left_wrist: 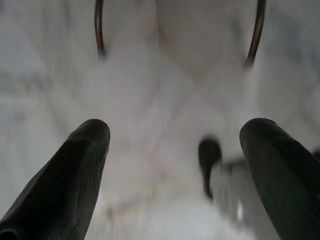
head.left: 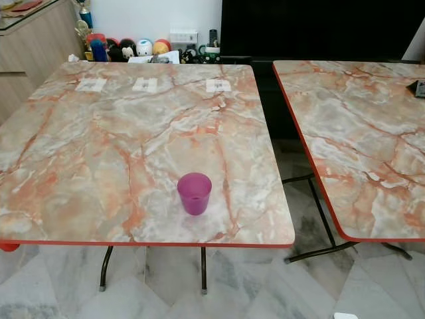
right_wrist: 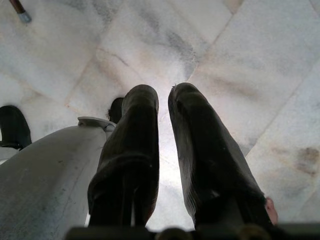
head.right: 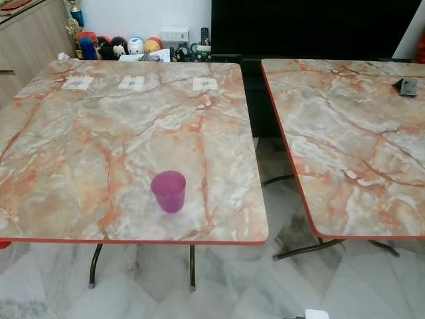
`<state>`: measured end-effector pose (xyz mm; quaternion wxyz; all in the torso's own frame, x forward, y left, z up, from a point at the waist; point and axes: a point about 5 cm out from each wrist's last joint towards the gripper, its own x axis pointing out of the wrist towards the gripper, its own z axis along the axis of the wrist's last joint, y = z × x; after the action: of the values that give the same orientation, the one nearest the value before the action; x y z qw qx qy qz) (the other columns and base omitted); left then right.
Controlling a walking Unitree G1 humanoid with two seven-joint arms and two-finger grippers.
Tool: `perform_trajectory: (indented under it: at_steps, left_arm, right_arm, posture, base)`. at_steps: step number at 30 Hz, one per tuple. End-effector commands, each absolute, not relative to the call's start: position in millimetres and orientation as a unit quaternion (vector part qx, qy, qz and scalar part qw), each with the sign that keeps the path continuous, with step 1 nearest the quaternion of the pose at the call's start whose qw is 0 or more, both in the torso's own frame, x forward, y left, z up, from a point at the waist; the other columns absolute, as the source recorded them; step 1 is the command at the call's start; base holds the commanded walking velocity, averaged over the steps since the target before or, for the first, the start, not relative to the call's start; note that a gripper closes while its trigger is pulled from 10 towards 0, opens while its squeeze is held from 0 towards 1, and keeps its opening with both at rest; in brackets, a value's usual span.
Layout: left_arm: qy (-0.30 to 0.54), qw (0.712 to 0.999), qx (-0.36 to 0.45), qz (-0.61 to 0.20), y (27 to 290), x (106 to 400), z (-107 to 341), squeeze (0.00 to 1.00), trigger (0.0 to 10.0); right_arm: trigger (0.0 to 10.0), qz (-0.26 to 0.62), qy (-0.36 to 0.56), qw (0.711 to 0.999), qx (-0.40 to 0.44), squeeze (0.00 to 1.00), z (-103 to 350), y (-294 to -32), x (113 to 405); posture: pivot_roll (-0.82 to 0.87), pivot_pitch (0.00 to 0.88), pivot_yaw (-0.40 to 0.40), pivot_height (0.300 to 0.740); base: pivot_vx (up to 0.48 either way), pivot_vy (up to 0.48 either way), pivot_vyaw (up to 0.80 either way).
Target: Setting the table
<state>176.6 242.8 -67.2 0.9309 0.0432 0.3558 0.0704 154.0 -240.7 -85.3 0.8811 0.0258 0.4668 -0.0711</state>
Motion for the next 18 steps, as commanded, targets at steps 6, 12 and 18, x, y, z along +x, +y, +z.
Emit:
perform_trajectory:
  at_steps: [6, 12, 18]
  left_arm:
    - [0.269, 0.958, 0.093, 0.037, 257, 159, -53, 0.0, 10.0]
    - [0.158, 0.98, 0.11, 0.04, 266, 145, -5, 0.0, 10.0]
    - [0.099, 0.987, 0.121, 0.037, 253, 134, 42, 0.0, 10.0]
  right_arm:
    - [10.0, -0.081, 0.469, 0.879, 0.029, 0.0, -86, -244, 149]
    - [10.0, -0.08, 0.471, 0.878, 0.026, 0.0, -86, -246, 149]
    - [10.0, -0.078, 0.471, 0.878, 0.022, 0.0, -85, -248, 149]
  posture:
    - [0.07, 0.106, -0.012, 0.74]
    - [0.08, 0.11, -0.015, 0.74]
    - [0.1, 0.11, -0.018, 0.74]
  base:
    - [0.0, 0.0, 0.0]
    - [0.0, 0.0, 0.0]
    - [0.0, 0.0, 0.0]
